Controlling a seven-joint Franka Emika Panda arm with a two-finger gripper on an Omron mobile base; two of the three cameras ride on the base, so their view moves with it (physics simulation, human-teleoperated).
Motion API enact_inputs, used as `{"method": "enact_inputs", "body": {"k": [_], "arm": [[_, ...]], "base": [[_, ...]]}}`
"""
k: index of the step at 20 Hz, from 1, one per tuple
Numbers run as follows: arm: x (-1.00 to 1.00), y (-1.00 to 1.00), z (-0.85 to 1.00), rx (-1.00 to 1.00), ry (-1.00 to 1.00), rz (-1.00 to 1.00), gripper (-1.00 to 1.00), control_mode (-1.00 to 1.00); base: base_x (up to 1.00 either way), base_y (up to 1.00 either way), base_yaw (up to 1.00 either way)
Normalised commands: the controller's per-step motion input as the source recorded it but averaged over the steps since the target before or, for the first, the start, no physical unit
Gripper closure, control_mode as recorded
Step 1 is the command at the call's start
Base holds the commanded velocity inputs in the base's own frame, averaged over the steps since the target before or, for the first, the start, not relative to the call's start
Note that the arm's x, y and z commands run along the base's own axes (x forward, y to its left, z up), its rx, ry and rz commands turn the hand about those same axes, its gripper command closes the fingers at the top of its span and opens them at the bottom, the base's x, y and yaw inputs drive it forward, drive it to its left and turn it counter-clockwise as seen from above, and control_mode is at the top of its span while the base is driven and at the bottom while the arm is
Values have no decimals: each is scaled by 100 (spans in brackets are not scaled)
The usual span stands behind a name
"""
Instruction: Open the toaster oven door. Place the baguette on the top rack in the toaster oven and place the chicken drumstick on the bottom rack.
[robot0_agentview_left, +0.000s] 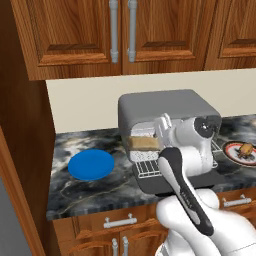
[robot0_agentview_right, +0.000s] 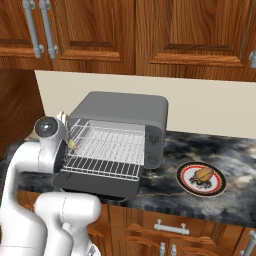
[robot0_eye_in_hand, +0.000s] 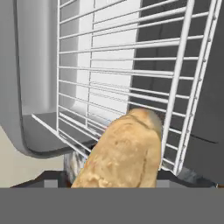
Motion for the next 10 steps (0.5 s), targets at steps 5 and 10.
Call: {"method": "enact_inputs", "body": {"k": [5, 10], "arm": [[29, -99, 8, -1, 0, 1, 100, -100], [11, -69, -22, -9, 5, 6, 100, -100]], "base": [[0, 0, 0], [0, 0, 0]]}}
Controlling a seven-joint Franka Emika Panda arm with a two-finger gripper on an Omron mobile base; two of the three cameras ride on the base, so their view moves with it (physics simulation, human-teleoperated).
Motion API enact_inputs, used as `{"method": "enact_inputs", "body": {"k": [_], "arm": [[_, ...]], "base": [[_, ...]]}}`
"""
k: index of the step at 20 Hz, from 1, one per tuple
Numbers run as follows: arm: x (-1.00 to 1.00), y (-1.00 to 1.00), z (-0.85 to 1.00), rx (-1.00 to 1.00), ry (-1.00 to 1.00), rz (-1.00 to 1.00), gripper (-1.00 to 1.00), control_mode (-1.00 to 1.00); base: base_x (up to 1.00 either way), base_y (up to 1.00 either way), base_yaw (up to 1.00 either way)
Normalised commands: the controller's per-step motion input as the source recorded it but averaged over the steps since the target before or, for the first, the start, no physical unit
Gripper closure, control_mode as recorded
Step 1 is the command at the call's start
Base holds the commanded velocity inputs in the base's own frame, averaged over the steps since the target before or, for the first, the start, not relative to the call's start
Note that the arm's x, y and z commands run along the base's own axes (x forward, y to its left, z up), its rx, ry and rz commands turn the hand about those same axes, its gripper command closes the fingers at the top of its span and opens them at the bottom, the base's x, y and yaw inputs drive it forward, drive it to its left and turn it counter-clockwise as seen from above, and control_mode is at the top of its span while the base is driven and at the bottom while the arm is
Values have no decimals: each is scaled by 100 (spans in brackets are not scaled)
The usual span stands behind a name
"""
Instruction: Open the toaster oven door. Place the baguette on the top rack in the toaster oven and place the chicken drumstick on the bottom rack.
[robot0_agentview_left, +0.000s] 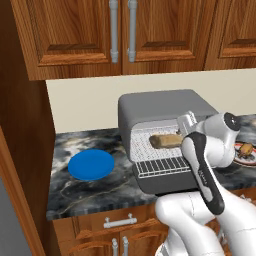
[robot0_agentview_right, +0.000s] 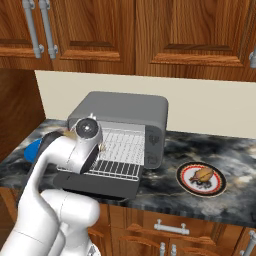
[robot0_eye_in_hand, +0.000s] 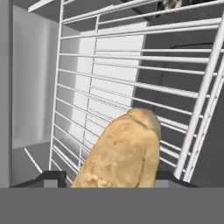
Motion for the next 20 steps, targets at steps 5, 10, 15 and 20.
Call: {"method": "enact_inputs", "body": {"k": [5, 10, 15, 20], "arm": [[12, -5, -28, -12, 2, -3, 100, -100], [20, 0, -17, -12, 0, -10, 100, -100], [3, -23, -7, -1, 0, -7, 100, -100], [-1, -16, -12, 0, 0, -2, -100, -100]], "base": [[0, 0, 0], [0, 0, 0], [0, 0, 0], [0, 0, 0]]}}
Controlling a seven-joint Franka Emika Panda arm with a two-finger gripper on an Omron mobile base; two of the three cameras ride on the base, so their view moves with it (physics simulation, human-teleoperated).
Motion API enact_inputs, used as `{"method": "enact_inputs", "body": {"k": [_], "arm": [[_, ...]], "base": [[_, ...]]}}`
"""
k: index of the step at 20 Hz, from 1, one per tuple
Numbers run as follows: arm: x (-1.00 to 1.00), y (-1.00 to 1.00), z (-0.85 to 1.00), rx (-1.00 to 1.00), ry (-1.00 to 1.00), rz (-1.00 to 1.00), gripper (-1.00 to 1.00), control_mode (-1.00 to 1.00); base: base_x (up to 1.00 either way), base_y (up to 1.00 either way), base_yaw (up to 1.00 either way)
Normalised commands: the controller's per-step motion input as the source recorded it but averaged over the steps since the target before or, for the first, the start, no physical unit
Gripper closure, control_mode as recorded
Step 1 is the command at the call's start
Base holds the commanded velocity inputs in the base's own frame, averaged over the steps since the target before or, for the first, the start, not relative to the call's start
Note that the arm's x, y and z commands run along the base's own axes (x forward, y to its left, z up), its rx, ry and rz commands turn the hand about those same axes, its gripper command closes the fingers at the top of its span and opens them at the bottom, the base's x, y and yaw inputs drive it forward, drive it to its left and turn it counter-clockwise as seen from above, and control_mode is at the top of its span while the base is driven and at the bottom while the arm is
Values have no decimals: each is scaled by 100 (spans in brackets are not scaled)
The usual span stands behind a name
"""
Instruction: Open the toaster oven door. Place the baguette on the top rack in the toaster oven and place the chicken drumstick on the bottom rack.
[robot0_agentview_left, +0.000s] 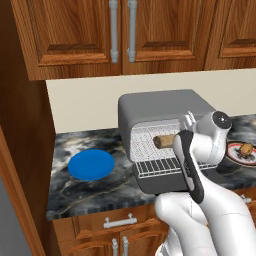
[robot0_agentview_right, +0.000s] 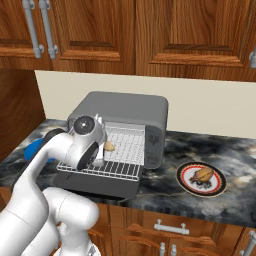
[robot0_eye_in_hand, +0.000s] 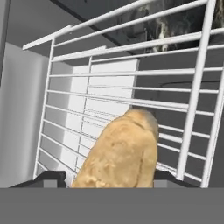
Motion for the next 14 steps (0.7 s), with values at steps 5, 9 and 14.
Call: {"method": "enact_inputs", "body": {"k": [5, 9, 14], "arm": [[0, -3, 10, 0, 0, -1, -100, -100], [0, -2, 27, 0, 0, -3, -100, -100], [-58, -21, 40, 4, 0, -4, -100, -100]], "base": [[0, 0, 0], [0, 0, 0], [0, 0, 0]]}}
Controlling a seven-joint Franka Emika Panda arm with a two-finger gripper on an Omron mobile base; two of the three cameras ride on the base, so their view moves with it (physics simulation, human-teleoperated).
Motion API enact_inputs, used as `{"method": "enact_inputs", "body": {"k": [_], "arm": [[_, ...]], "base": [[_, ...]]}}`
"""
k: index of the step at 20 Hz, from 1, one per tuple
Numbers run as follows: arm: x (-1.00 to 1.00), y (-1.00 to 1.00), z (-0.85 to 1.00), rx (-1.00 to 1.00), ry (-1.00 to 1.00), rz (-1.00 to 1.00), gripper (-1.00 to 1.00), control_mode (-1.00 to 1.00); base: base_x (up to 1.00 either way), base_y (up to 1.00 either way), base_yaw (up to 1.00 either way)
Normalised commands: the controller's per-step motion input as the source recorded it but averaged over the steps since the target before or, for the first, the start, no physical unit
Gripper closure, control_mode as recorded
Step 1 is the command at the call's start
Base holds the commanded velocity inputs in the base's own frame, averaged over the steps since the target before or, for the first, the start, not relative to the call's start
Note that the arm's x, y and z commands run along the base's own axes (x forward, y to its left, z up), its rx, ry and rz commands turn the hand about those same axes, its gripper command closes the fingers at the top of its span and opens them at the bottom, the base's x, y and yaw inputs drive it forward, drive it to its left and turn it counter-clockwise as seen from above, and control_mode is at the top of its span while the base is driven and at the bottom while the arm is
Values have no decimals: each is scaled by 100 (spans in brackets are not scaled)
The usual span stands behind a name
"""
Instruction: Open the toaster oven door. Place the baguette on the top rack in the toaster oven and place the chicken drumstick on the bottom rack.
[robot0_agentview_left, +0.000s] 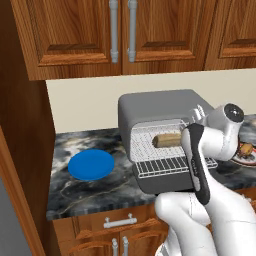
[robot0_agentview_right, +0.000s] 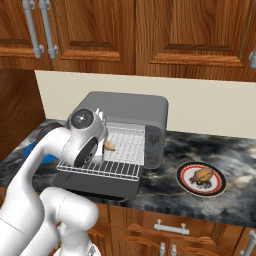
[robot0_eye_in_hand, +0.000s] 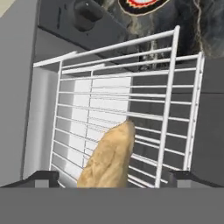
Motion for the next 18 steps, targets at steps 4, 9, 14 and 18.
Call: {"method": "enact_inputs", "body": {"k": [4, 9, 14, 18], "arm": [[-96, -2, -7, 12, 18, -4, -100, -100], [-70, 2, -23, 10, 16, 0, -100, -100], [3, 0, -3, 2, 15, 18, -100, -100], [17, 0, -12, 0, 16, 18, -100, -100]], "base": [[0, 0, 0], [0, 0, 0], [0, 0, 0], [0, 0, 0]]}}
